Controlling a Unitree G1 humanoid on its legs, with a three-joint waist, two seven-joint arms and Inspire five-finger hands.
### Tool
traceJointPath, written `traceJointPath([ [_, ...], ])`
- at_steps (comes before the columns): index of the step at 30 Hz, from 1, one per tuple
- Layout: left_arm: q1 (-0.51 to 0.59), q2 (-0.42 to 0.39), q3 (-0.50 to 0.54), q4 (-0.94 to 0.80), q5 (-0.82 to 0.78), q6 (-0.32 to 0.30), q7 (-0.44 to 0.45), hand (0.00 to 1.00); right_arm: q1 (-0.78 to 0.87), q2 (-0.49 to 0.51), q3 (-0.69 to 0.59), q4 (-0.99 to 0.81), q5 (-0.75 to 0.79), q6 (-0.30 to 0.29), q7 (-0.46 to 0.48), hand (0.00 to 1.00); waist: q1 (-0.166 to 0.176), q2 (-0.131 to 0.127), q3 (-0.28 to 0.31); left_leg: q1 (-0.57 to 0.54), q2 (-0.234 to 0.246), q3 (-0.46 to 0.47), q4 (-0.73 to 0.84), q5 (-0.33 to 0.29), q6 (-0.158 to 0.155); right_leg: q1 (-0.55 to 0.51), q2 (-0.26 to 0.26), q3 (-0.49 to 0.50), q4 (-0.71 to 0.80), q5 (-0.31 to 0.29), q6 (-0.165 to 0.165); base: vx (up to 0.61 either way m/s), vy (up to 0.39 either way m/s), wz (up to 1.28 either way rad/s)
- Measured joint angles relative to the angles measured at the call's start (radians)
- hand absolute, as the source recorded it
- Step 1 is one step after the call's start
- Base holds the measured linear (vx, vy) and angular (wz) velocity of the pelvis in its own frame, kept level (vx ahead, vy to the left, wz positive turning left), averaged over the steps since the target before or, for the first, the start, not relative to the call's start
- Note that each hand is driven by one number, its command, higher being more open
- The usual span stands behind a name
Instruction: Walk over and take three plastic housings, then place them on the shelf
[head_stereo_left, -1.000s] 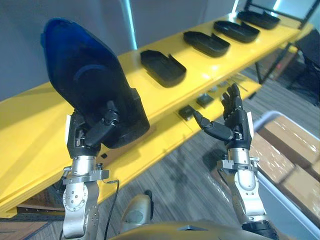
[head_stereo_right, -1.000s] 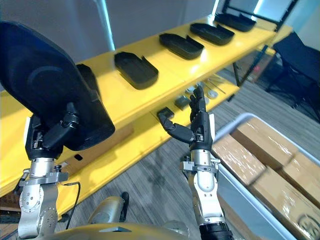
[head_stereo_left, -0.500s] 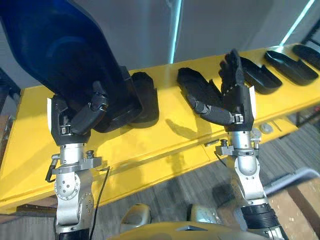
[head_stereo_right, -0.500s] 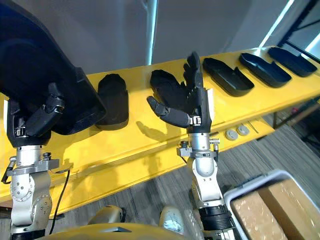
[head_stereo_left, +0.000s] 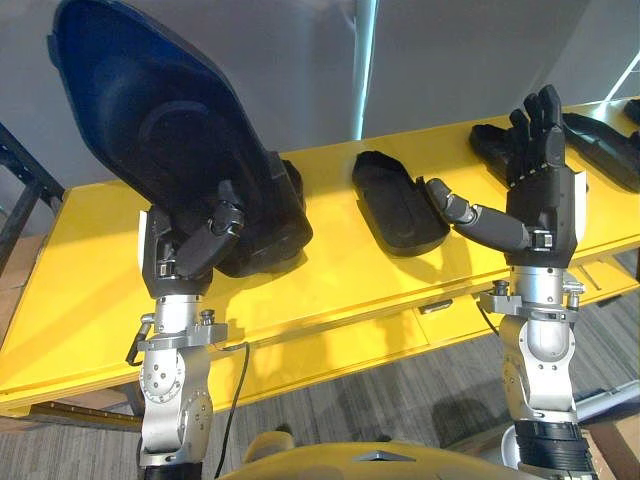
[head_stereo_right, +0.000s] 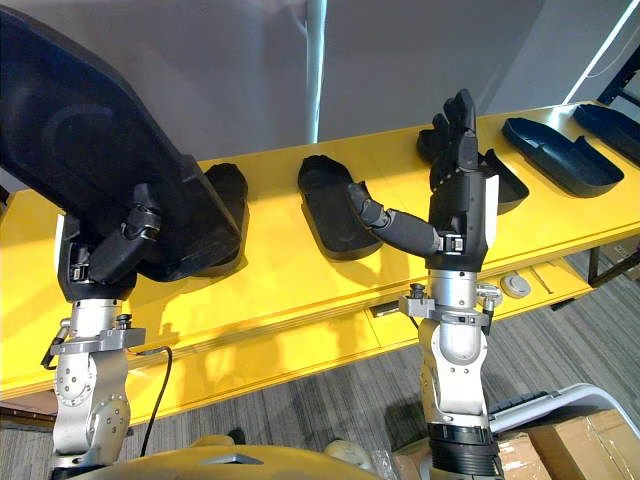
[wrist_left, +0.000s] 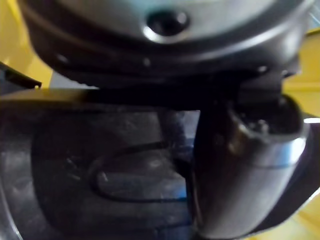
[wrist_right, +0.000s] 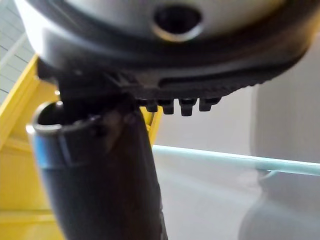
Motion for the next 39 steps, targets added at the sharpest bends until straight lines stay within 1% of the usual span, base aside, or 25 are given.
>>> traceJointPath([
  [6, 0.06, -0.003, 0.015, 0.001, 0.005, 0.0, 0.015, 0.0, 0.052, 0.028, 0.058, 0.001, 0.055, 0.004, 0.067, 1.0, 0.009, 0.005, 0.002, -0.007, -0.009, -0.019, 0.022, 0.004, 0.007, 0.0, -0.011, -0.006, 0.028, -0.009, -0.003, -0.05, 0.027, 0.09],
  [8, 0.061, -0.003, 0.014, 0.023, 0.008, -0.001, 0.02, 0.0, 0.053, 0.029, 0.086, 0.001, 0.055, 0.004, 0.071, 1.0, 0.007, 0.003, 0.003, -0.008, -0.01, 0.012, 0.025, -0.014, 0.065, 0.0, -0.039, -0.033, 0.057, -0.023, -0.002, -0.09, 0.058, 0.42],
  [9, 0.054, -0.003, 0.007, 0.04, 0.024, -0.001, 0.023, 0.0, 0.052, 0.027, 0.092, 0.0, 0.055, 0.004, 0.071, 1.0, -0.011, -0.002, 0.007, -0.029, -0.002, 0.083, 0.066, -0.031, 0.117, -0.001, -0.075, -0.064, 0.08, -0.035, 0.003, -0.12, 0.125, 0.82],
  [10, 0.044, -0.001, -0.002, 0.057, 0.043, -0.001, 0.019, 0.0, 0.049, 0.029, 0.096, 0.001, 0.044, 0.003, 0.056, 1.0, -0.024, -0.01, 0.016, -0.071, 0.008, 0.109, 0.147, -0.039, 0.131, -0.007, -0.119, -0.095, 0.112, -0.054, 0.008, -0.09, 0.1, 0.85],
  [11, 0.042, 0.0, -0.009, 0.065, 0.051, -0.001, 0.019, 0.0, 0.049, 0.031, 0.096, 0.001, 0.037, 0.003, 0.04, 1.0, -0.026, -0.009, 0.017, -0.089, 0.016, 0.112, 0.188, -0.039, 0.129, -0.011, -0.14, -0.101, 0.127, -0.06, 0.016, -0.11, 0.212, 0.69],
  [12, 0.042, -0.002, -0.018, 0.077, 0.067, -0.001, 0.02, 0.0, 0.047, 0.03, 0.102, 0.001, 0.022, 0.002, 0.015, 1.0, -0.028, -0.004, 0.017, -0.108, 0.041, 0.11, 0.248, -0.04, 0.117, -0.017, -0.181, -0.106, 0.154, -0.068, 0.038, -0.08, 0.289, 0.37],
  [13, 0.042, -0.002, -0.023, 0.085, 0.075, -0.001, 0.017, 0.0, 0.042, 0.025, 0.113, 0.002, 0.013, 0.0, -0.004, 1.0, -0.027, 0.021, 0.016, -0.105, 0.066, 0.096, 0.266, -0.035, 0.084, -0.016, -0.209, -0.105, 0.167, -0.068, 0.065, -0.09, 0.378, 0.27],
  [15, 0.04, -0.001, -0.023, 0.094, 0.075, -0.001, 0.015, 0.0, 0.031, 0.02, 0.128, 0.007, 0.013, 0.0, -0.023, 1.0, -0.031, 0.055, 0.006, -0.079, 0.09, 0.092, 0.247, -0.034, 0.051, -0.019, -0.241, -0.102, 0.168, -0.055, 0.109, -0.04, 0.37, 0.1],
  [16, 0.037, -0.001, -0.022, 0.095, 0.075, -0.001, 0.004, 0.0, 0.027, 0.026, 0.133, 0.014, 0.011, -0.001, -0.034, 1.0, -0.032, 0.062, 0.001, -0.06, 0.077, 0.109, 0.217, -0.082, -0.033, -0.017, -0.268, -0.094, 0.162, -0.043, 0.134, 0.0, 0.626, -0.01],
  [17, 0.026, 0.024, -0.022, 0.101, 0.07, -0.001, -0.022, 0.0, 0.024, 0.068, 0.153, 0.053, 0.004, -0.001, -0.061, 1.0, -0.025, 0.028, 0.003, -0.055, 0.012, 0.151, 0.212, -0.093, -0.034, 0.004, -0.324, -0.064, 0.118, 0.011, 0.118, 0.0, 0.622, -0.08],
  [18, 0.022, 0.038, -0.022, 0.103, 0.069, -0.001, -0.039, 0.0, 0.024, 0.089, 0.169, 0.074, 0.004, -0.001, -0.079, 1.0, -0.022, 0.015, 0.004, -0.064, -0.009, 0.162, 0.215, -0.105, -0.017, 0.006, -0.336, -0.05, 0.073, 0.08, 0.086, -0.01, 0.507, -0.1],
  [19, 0.015, 0.047, -0.023, 0.109, 0.07, -0.001, -0.054, 0.0, 0.024, 0.097, 0.184, 0.087, 0.003, -0.001, -0.09, 1.0, -0.017, 0.014, 0.004, -0.075, -0.013, 0.165, 0.215, -0.111, -0.003, 0.0, -0.336, -0.048, 0.052, 0.143, 0.071, -0.06, 0.393, 0.02],
  [20, 0.001, 0.071, -0.029, 0.114, 0.075, 0.0, -0.078, 0.0, 0.024, 0.111, 0.209, 0.108, -0.008, 0.001, -0.109, 1.0, -0.014, 0.014, 0.004, -0.092, -0.011, 0.173, 0.202, -0.109, 0.016, -0.023, -0.327, -0.052, 0.029, 0.259, 0.028, -0.07, 0.454, 0.1],
  [21, -0.007, 0.094, -0.034, 0.114, 0.077, 0.001, -0.09, 0.0, 0.024, 0.123, 0.226, 0.114, -0.017, 0.002, -0.12, 1.0, -0.011, 0.01, 0.003, -0.092, -0.01, 0.19, 0.175, -0.096, 0.037, -0.037, -0.318, -0.052, 0.024, 0.303, -0.009, -0.03, 0.444, 0.21],
  [22, -0.018, 0.12, -0.033, 0.114, 0.078, 0.004, -0.104, 0.0, 0.024, 0.135, 0.239, 0.114, -0.039, 0.001, -0.128, 1.0, -0.016, 0.012, 0.004, -0.089, -0.012, 0.182, 0.142, -0.079, 0.063, -0.039, -0.277, -0.038, 0.055, 0.246, -0.015, 0.07, 0.307, 0.32],
  [23, -0.045, 0.141, -0.033, 0.114, 0.077, 0.006, -0.113, 0.0, 0.023, 0.143, 0.241, 0.111, -0.049, -0.001, -0.13, 1.0, -0.017, 0.001, -0.004, -0.091, -0.02, 0.163, 0.115, -0.057, 0.082, -0.034, -0.207, -0.007, 0.077, 0.16, 0.021, 0.12, 0.172, 0.36],
  [24, -0.062, 0.147, -0.032, 0.114, 0.075, 0.007, -0.117, 0.0, 0.023, 0.143, 0.24, 0.11, -0.053, -0.001, -0.134, 1.0, -0.015, -0.007, -0.008, -0.093, -0.029, 0.151, 0.098, -0.044, 0.087, -0.032, -0.176, 0.002, 0.076, 0.116, 0.023, 0.15, 0.125, 0.47],
  [25, -0.101, 0.152, -0.031, 0.115, 0.067, 0.017, -0.12, 0.0, 0.021, 0.143, 0.231, 0.109, -0.073, -0.001, -0.14, 1.0, -0.018, -0.014, -0.012, -0.093, -0.049, 0.132, 0.066, -0.013, 0.091, -0.02, -0.133, 0.01, 0.067, 0.048, 0.024, 0.11, 0.089, 0.42],
  [27, -0.152, 0.151, -0.033, 0.122, 0.068, 0.028, -0.115, 0.0, 0.021, 0.143, 0.219, 0.109, -0.087, 0.0, -0.148, 1.0, -0.022, -0.023, -0.018, -0.089, -0.081, 0.116, 0.024, 0.019, 0.109, -0.006, -0.086, 0.025, 0.031, -0.008, 0.017, 0.12, 0.092, 0.47],
  [29, -0.162, 0.14, -0.033, 0.121, 0.068, 0.038, -0.099, 0.0, 0.023, 0.142, 0.213, 0.11, -0.105, 0.001, -0.161, 1.0, -0.02, -0.011, -0.01, -0.084, -0.109, 0.114, 0.019, 0.027, 0.121, 0.012, -0.078, 0.025, -0.024, -0.021, -0.005, 0.08, 0.055, 0.2],
  [30, -0.151, 0.13, -0.035, 0.121, 0.072, 0.042, -0.086, 0.0, 0.025, 0.142, 0.207, 0.11, -0.105, 0.001, -0.159, 1.0, -0.019, -0.001, -0.005, -0.077, -0.118, 0.117, 0.019, 0.027, 0.122, 0.041, -0.074, 0.026, -0.056, -0.006, 0.009, 0.06, 0.0, 0.02],
  [31, -0.135, 0.122, -0.042, 0.119, 0.072, 0.042, -0.075, 0.0, 0.025, 0.142, 0.196, 0.11, -0.105, 0.004, -0.156, 1.0, -0.018, 0.003, -0.003, -0.071, -0.117, 0.119, 0.018, 0.027, 0.122, 0.052, -0.071, 0.028, -0.067, 0.005, 0.023, 0.04, -0.017, 0.04],
  [34, -0.078, 0.118, -0.067, 0.116, 0.075, 0.042, -0.06, 0.0, 0.029, 0.123, 0.151, 0.095, -0.112, 0.011, -0.15, 1.0, -0.02, 0.003, -0.003, -0.046, -0.096, 0.118, -0.004, 0.033, 0.11, 0.062, -0.053, 0.028, -0.056, 0.005, 0.022, -0.01, -0.076, 0.01],
  [37, -0.04, 0.112, -0.073, 0.114, 0.079, 0.045, -0.057, 0.0, 0.058, 0.088, 0.104, 0.036, -0.102, 0.011, -0.109, 1.0, -0.023, 0.001, -0.001, -0.021, -0.081, 0.127, -0.046, 0.049, 0.086, 0.059, -0.045, 0.035, -0.046, -0.002, 0.011, -0.07, -0.06, -0.13],
  [39, -0.031, 0.11, -0.071, 0.098, 0.08, 0.061, -0.044, 0.0, 0.058, 0.074, 0.093, 0.009, -0.102, 0.011, -0.097, 1.0, -0.038, -0.002, 0.0, -0.017, -0.081, 0.139, -0.071, 0.06, 0.082, 0.051, -0.044, 0.043, -0.046, -0.01, 0.002, -0.1, -0.045, -0.12],
])
